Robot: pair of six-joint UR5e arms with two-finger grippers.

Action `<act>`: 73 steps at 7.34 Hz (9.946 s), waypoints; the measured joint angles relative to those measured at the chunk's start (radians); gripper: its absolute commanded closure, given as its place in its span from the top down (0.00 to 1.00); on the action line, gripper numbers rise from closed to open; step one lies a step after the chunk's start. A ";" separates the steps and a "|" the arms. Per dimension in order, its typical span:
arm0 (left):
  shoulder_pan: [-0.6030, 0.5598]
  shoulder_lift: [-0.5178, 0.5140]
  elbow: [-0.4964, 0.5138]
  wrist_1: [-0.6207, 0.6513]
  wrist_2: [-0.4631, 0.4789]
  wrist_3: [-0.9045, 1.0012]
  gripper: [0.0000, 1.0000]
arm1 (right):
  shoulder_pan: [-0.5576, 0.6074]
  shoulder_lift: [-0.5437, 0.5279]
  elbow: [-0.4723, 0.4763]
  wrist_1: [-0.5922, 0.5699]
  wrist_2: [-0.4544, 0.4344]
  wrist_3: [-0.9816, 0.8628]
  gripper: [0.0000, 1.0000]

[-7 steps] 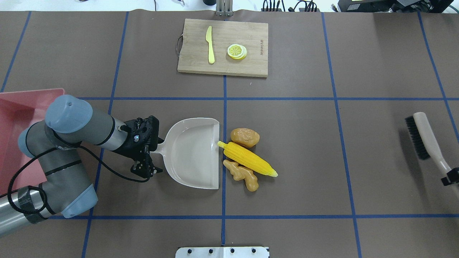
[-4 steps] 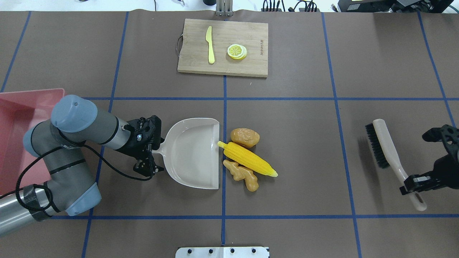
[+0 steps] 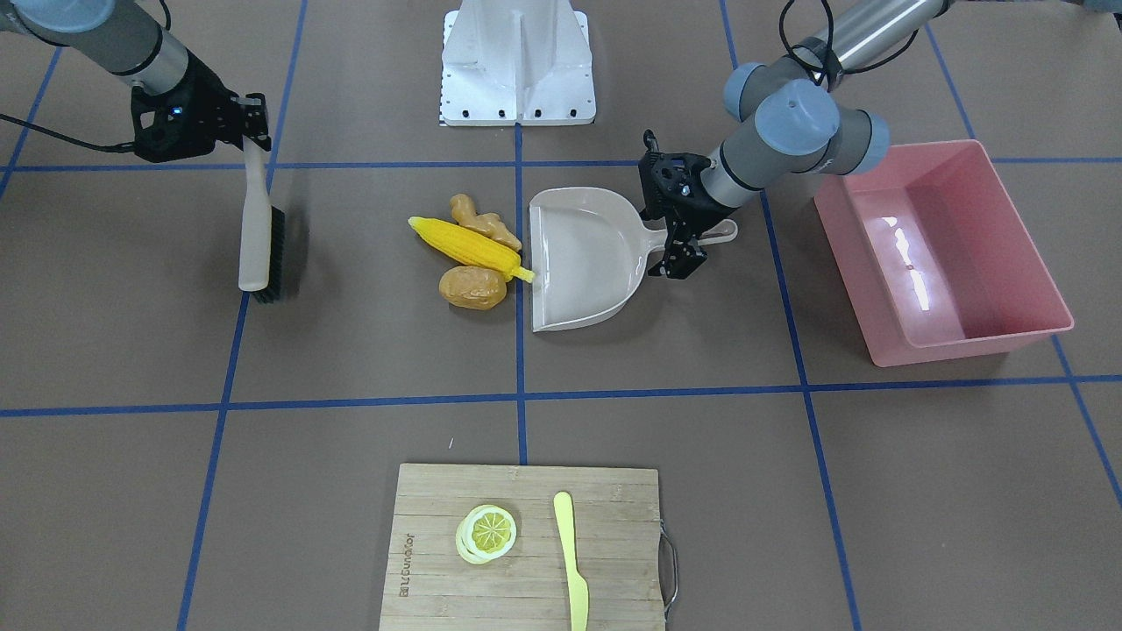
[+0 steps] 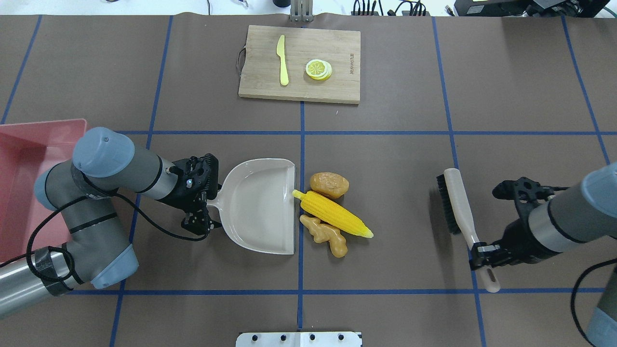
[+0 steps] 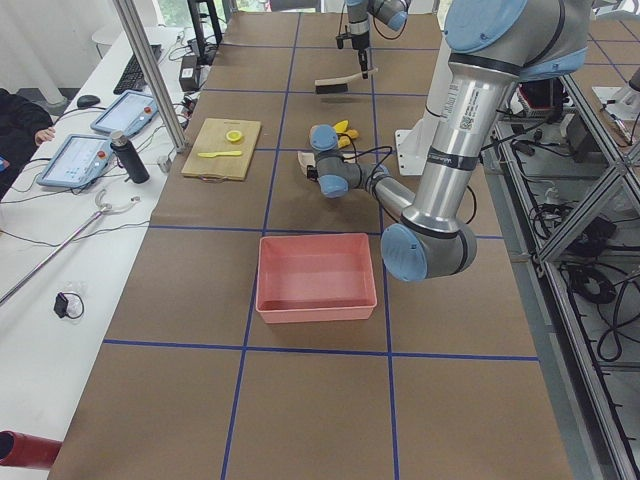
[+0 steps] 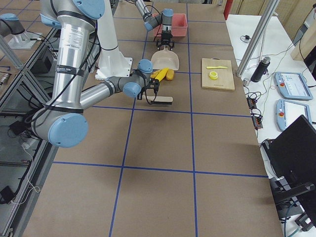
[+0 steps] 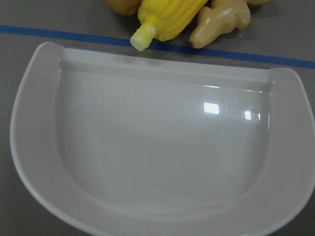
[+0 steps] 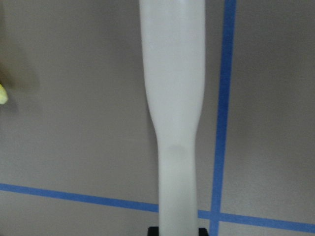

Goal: Sweep and dump trash into bin
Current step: 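Bring the brush in the right gripper toward the corn and ginger, then sweep the corn and ginger into the dustpan with the right gripper's brush, then lift the brush and move it behind the potato, then sweep the potato into the dustpan with the brush, then raise the brush and withdraw the right arm away from the dustpan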

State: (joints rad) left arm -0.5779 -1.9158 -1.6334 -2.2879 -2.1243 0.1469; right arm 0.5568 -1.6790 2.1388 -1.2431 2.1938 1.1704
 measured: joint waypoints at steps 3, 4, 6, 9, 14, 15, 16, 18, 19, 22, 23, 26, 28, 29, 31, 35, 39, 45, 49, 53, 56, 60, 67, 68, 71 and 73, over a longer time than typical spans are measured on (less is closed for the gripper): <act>0.005 -0.006 0.007 0.003 0.014 -0.001 0.98 | -0.083 0.281 -0.013 -0.322 -0.092 0.014 0.00; 0.007 -0.008 0.008 0.004 0.018 -0.001 0.98 | -0.111 0.310 -0.025 -0.346 -0.117 0.015 0.00; 0.008 -0.009 0.013 0.004 0.020 -0.001 0.98 | -0.158 0.352 -0.047 -0.358 -0.156 0.018 0.00; 0.009 -0.010 0.016 0.004 0.021 -0.001 0.98 | -0.204 0.414 -0.066 -0.359 -0.170 0.059 0.00; 0.010 -0.009 0.018 0.004 0.021 0.000 0.98 | -0.238 0.573 -0.162 -0.363 -0.175 0.149 0.00; 0.010 -0.009 0.018 0.003 0.023 0.000 0.98 | -0.247 0.595 -0.173 -0.362 -0.177 0.169 0.00; 0.010 -0.009 0.018 0.003 0.029 0.000 0.98 | -0.257 0.625 -0.194 -0.361 -0.182 0.186 0.00; 0.010 -0.009 0.019 0.002 0.038 0.000 0.98 | -0.264 0.711 -0.268 -0.360 -0.186 0.215 0.00; 0.010 -0.009 0.019 0.002 0.039 0.000 0.98 | -0.265 0.736 -0.282 -0.363 -0.186 0.221 0.00; 0.017 -0.009 0.018 0.002 0.040 0.000 0.98 | -0.265 0.786 -0.298 -0.370 -0.186 0.250 0.00; 0.017 -0.009 0.018 0.002 0.040 0.000 0.98 | -0.265 0.806 -0.310 -0.370 -0.187 0.270 0.00; 0.018 -0.008 0.019 0.002 0.040 -0.001 0.98 | -0.257 0.863 -0.347 -0.372 -0.186 0.324 0.00; 0.018 -0.008 0.018 0.002 0.040 -0.001 0.98 | -0.237 0.884 -0.350 -0.390 -0.174 0.348 0.00; 0.018 -0.008 0.018 0.002 0.040 -0.001 0.98 | -0.210 0.898 -0.345 -0.434 -0.154 0.331 0.00; 0.018 -0.009 0.018 0.002 0.040 -0.001 0.98 | -0.127 0.894 -0.294 -0.558 -0.100 0.225 0.00; 0.020 -0.009 0.022 0.002 0.040 -0.001 0.98 | 0.039 0.703 -0.227 -0.623 -0.083 -0.071 0.00; 0.023 -0.009 0.024 0.002 0.041 -0.001 0.98 | -0.061 0.638 -0.248 -0.594 -0.080 -0.127 0.00; 0.025 -0.009 0.010 0.021 0.051 -0.001 0.98 | -0.109 0.763 -0.369 -0.472 -0.073 0.009 0.00; 0.026 -0.009 0.010 0.028 0.056 -0.001 0.98 | -0.135 0.863 -0.419 -0.469 -0.074 0.064 0.00; 0.026 -0.009 0.010 0.028 0.057 -0.001 0.98 | -0.130 0.943 -0.477 -0.473 -0.048 0.081 0.00; 0.026 -0.010 0.010 0.028 0.056 -0.001 0.97 | -0.044 0.918 -0.381 -0.599 0.012 0.048 0.00; 0.026 -0.010 0.010 0.028 0.056 -0.005 0.50 | 0.157 0.582 -0.068 -0.756 0.007 -0.199 0.00; 0.026 -0.011 0.007 0.028 0.056 -0.021 0.00 | 0.419 -0.089 0.097 -0.484 0.009 -0.541 0.00; 0.026 -0.011 0.006 0.028 0.056 -0.020 0.00 | 0.438 -0.134 0.099 -0.452 0.013 -0.544 0.00; 0.026 -0.011 -0.002 0.028 0.056 -0.020 0.00 | 0.459 -0.183 0.099 -0.428 0.014 -0.541 0.00; 0.026 -0.011 -0.006 0.028 0.056 -0.021 0.00 | 0.459 -0.183 0.099 -0.428 0.014 -0.534 0.00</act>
State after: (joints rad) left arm -0.5522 -1.9267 -1.6391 -2.2596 -2.0678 0.1260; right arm 1.0155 -1.8617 2.2373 -1.6706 2.2075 0.6364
